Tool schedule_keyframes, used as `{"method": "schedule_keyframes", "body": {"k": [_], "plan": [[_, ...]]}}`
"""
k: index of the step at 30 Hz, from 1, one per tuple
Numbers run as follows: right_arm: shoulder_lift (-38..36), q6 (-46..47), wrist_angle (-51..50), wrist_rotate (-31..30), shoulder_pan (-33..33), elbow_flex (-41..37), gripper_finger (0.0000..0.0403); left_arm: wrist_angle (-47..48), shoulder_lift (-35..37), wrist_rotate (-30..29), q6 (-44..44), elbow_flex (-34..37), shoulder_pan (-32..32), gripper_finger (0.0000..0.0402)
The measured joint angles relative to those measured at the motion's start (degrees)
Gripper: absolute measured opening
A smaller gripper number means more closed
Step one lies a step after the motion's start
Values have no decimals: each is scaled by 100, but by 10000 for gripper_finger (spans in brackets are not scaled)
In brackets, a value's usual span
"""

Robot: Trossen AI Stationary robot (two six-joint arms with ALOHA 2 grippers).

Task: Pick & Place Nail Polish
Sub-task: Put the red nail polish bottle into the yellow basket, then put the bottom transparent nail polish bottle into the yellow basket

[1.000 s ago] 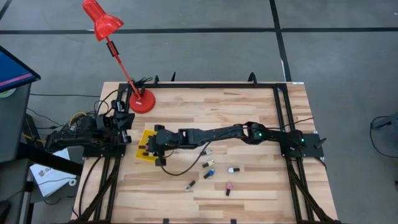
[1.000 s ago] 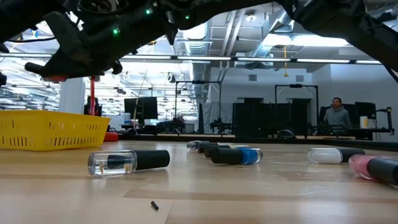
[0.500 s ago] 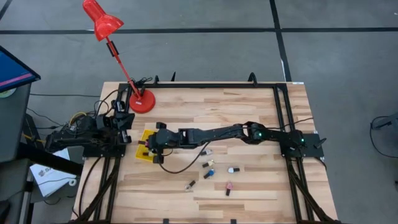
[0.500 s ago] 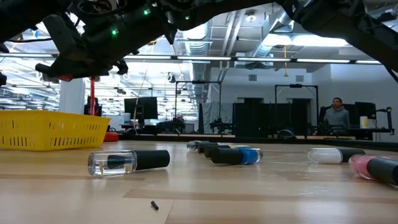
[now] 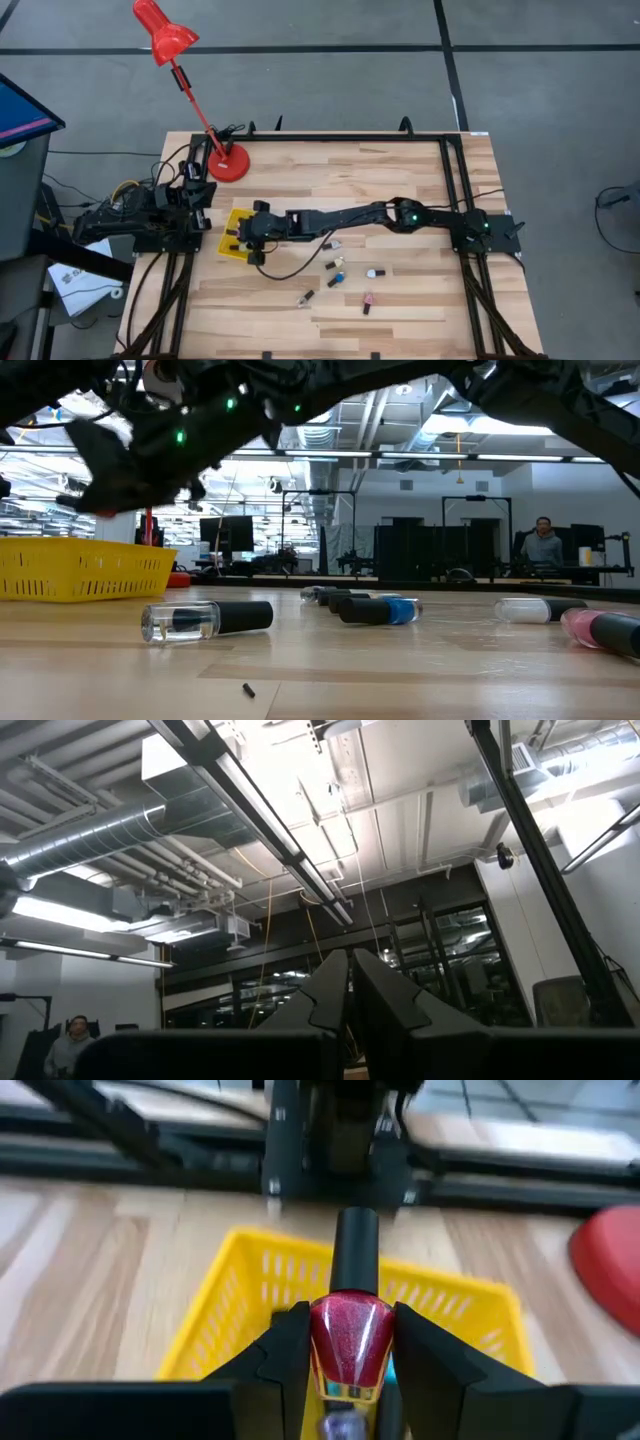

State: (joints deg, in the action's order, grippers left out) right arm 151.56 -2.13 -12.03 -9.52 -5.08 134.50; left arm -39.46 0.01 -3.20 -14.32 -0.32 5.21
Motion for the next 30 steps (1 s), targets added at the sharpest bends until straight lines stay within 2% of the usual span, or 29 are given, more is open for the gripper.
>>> {"method": "schedule_keyframes", "body": {"k": [12,23,26,30], "plan": [[160,69,25,0,35,17,120,0,-2,0,-1,0,0,14],[159,61,-22,41,21,17,238,2,0,0,1,0,0,14],[16,-167,-370,61,-17,15,246,2,-1,0,1,0,1,14],[-533,-668,-1022,67,-214,16,241,2,0,0,1,0,0,14]]}}
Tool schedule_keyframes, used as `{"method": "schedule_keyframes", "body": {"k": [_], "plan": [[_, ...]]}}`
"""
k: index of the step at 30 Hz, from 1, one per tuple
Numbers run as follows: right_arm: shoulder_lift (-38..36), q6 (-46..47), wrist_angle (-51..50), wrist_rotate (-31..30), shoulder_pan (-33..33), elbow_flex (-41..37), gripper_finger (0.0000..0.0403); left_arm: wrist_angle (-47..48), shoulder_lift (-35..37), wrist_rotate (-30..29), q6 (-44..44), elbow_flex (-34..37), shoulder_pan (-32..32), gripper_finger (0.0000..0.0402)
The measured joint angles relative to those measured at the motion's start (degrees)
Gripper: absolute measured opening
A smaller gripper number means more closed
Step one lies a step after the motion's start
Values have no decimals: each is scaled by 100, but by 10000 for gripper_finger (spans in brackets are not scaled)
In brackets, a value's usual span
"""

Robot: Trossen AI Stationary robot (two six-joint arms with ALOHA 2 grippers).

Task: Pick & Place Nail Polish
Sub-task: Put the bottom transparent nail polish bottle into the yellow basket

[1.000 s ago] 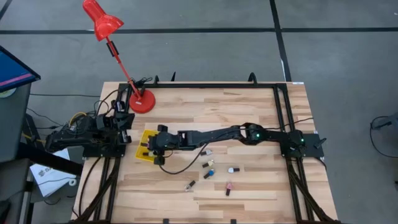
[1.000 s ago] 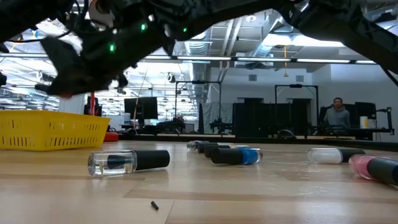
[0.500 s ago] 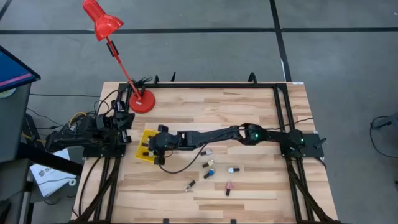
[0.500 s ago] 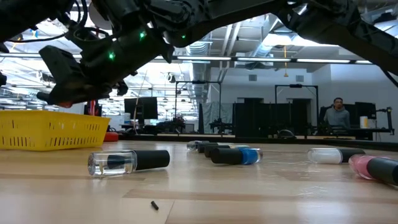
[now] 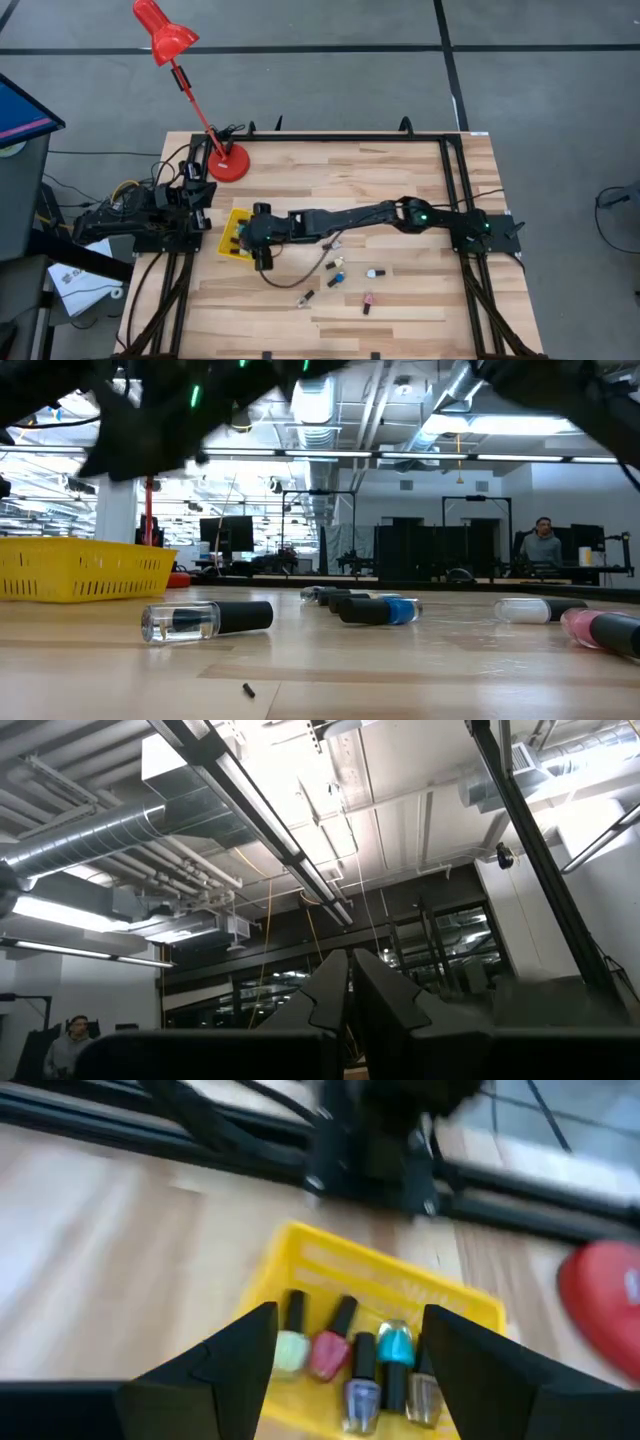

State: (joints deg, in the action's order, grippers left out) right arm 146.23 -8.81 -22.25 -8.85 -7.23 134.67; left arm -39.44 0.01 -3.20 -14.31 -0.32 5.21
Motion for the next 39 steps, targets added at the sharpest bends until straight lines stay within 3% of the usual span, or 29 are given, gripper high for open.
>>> {"method": "schedule_keyframes", "body": {"k": [8,15,20,26,30,34,39], "plan": [[-885,-427,-2324,-3,-498,-6,215,-1,-2,0,-1,0,1,14],[-1514,371,-4411,-102,-907,1,196,-2,-2,0,-1,0,1,14],[-1736,955,-5310,-466,-1227,5,185,0,-1,0,-1,0,5,14],[-1733,1278,-5685,-473,-1637,0,177,-2,-2,0,-1,0,87,14],[-1763,1382,-5699,-473,-1825,-395,176,-2,-2,0,0,0,87,14],[-2270,1447,-5333,-572,-1932,-1303,177,-2,-2,0,-1,0,87,14],[-3704,1798,-3971,-622,-1932,-3380,174,-9,-1,0,-1,0,87,14]]}}
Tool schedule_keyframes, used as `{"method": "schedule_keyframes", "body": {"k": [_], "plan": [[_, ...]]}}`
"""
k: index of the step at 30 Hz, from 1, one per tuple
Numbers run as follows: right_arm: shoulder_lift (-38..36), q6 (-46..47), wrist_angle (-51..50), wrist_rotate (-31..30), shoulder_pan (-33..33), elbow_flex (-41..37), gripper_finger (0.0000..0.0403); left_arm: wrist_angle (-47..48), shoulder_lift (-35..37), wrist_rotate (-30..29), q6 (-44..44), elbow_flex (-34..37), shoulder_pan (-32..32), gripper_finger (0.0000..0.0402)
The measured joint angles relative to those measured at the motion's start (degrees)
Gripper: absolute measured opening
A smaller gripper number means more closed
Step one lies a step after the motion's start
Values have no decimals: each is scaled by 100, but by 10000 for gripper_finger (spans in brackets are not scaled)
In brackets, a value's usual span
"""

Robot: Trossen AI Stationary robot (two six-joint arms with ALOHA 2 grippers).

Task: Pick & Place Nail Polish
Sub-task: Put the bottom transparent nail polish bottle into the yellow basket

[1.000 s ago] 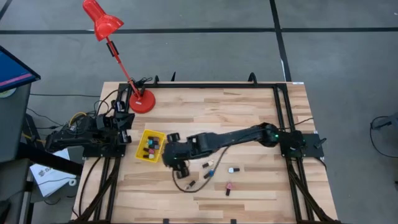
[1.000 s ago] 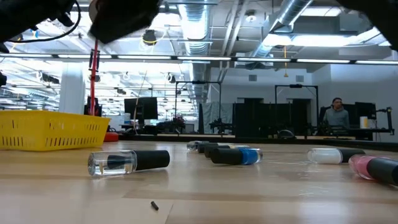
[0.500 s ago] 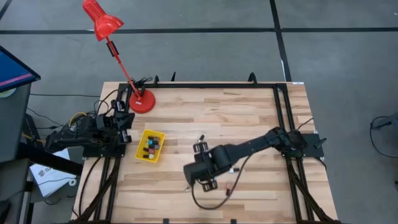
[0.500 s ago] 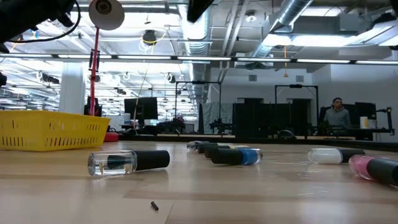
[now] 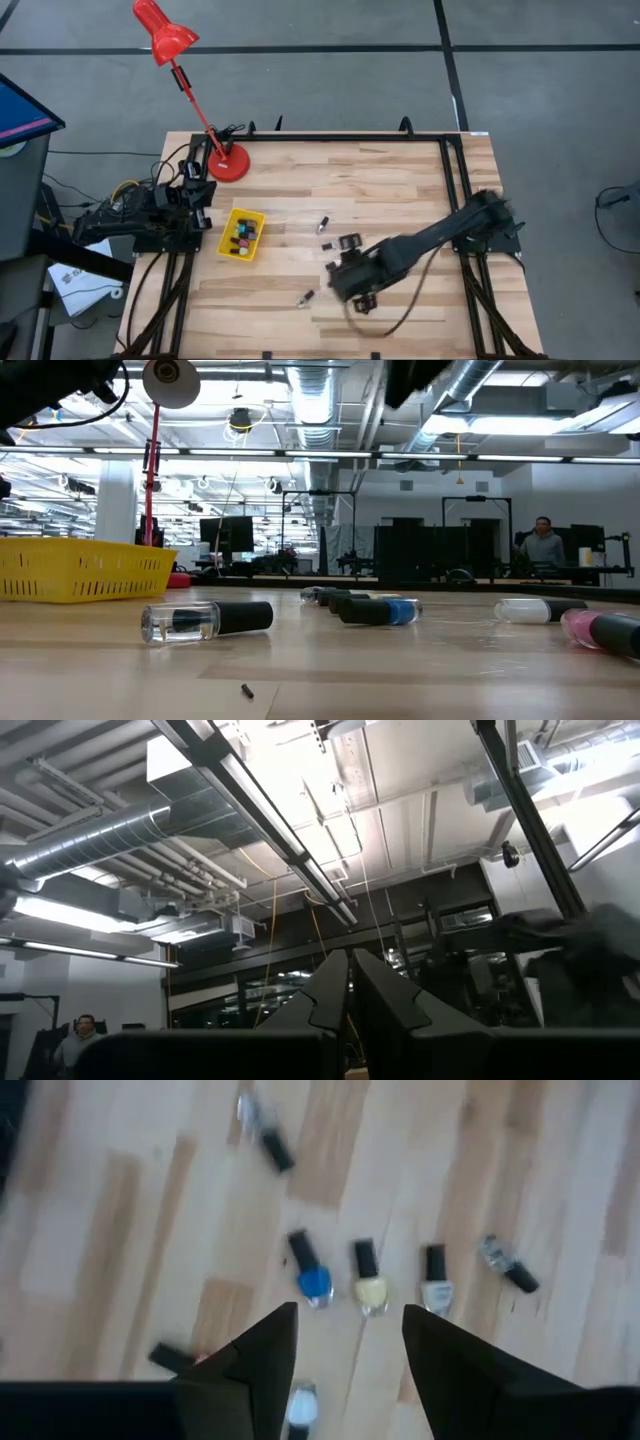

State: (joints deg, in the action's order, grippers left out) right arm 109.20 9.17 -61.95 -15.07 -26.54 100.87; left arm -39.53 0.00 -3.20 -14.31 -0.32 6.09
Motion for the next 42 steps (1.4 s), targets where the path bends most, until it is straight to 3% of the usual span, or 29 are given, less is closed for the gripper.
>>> {"method": "schedule_keyframes", "body": {"k": [4,8,12,15,22,29,42], "plan": [[-1399,77,2322,-24,11,-1963,169,2,1,0,1,0,0,14],[-2213,-160,4645,8,60,-3714,166,3,-1,0,0,0,0,14],[-2400,-499,6744,8,211,-4955,172,4,-1,0,1,0,0,14],[-2180,-751,7899,112,378,-5402,191,1,0,0,0,0,0,14],[-944,-1235,8791,1315,824,-5083,262,-4,1,0,1,0,74,14],[406,-1698,8686,2704,998,-3945,273,-14,0,0,0,0,74,14],[1933,-1987,7445,2877,895,-2368,274,-43,1,0,1,0,74,14]]}}
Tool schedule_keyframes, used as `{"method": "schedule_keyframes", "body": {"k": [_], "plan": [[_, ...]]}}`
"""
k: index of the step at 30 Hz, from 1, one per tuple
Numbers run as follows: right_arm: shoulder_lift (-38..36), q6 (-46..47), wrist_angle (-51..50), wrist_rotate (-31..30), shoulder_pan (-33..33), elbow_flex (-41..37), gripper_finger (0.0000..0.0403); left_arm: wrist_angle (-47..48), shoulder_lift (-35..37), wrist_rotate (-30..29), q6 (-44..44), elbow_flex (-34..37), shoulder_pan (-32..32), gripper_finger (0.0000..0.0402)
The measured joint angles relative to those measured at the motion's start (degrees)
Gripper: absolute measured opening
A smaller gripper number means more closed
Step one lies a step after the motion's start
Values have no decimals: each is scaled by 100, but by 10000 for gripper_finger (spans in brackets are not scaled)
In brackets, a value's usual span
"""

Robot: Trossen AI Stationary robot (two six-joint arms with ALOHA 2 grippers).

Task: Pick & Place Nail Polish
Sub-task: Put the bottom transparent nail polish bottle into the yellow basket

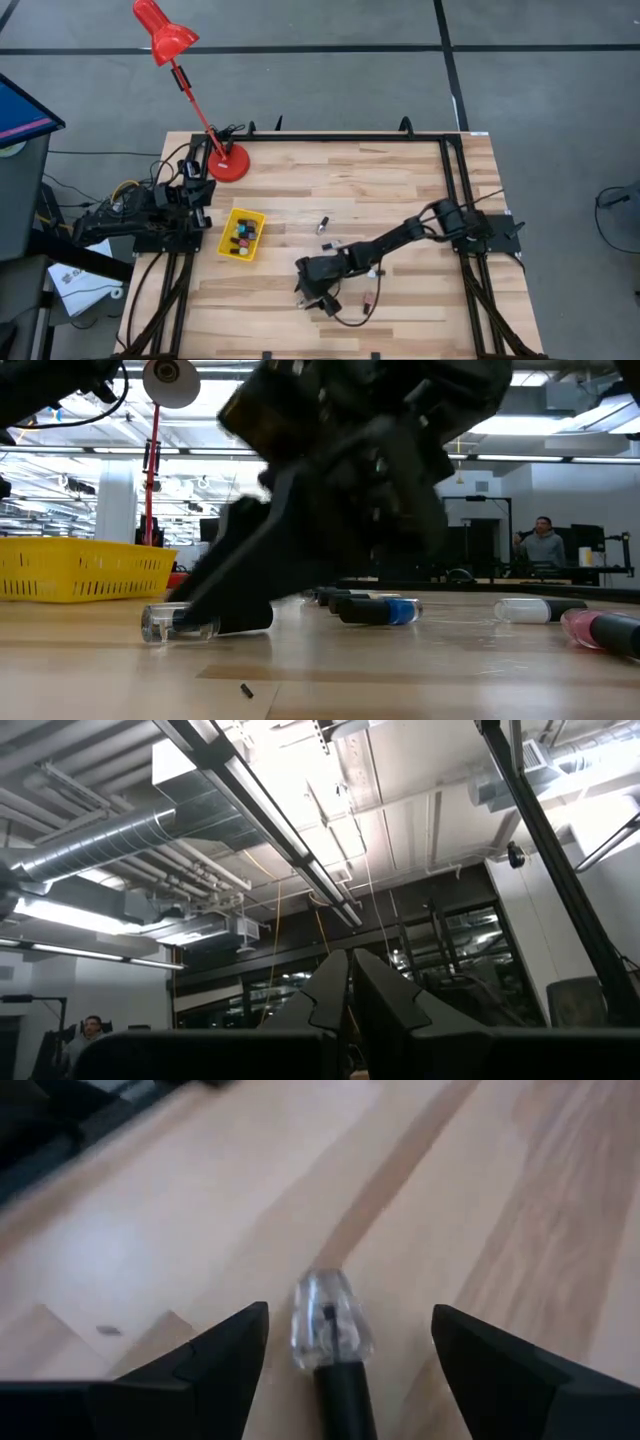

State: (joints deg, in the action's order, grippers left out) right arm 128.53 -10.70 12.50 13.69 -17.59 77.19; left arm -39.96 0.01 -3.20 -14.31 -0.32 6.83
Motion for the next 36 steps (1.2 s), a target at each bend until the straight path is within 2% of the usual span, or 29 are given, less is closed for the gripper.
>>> {"method": "schedule_keyframes", "body": {"k": [5,8,20,30,36], "plan": [[193,-39,-78,-20,3,170,272,3,-1,0,-2,0,0,14],[190,0,-134,-42,3,170,256,2,-1,1,-1,0,0,14],[175,11,-291,-160,11,147,104,4,-1,0,-1,0,0,14],[72,167,-107,-376,193,114,104,4,-2,0,0,0,0,14],[69,173,-64,-580,476,596,104,3,-2,0,-1,0,0,14]]}}
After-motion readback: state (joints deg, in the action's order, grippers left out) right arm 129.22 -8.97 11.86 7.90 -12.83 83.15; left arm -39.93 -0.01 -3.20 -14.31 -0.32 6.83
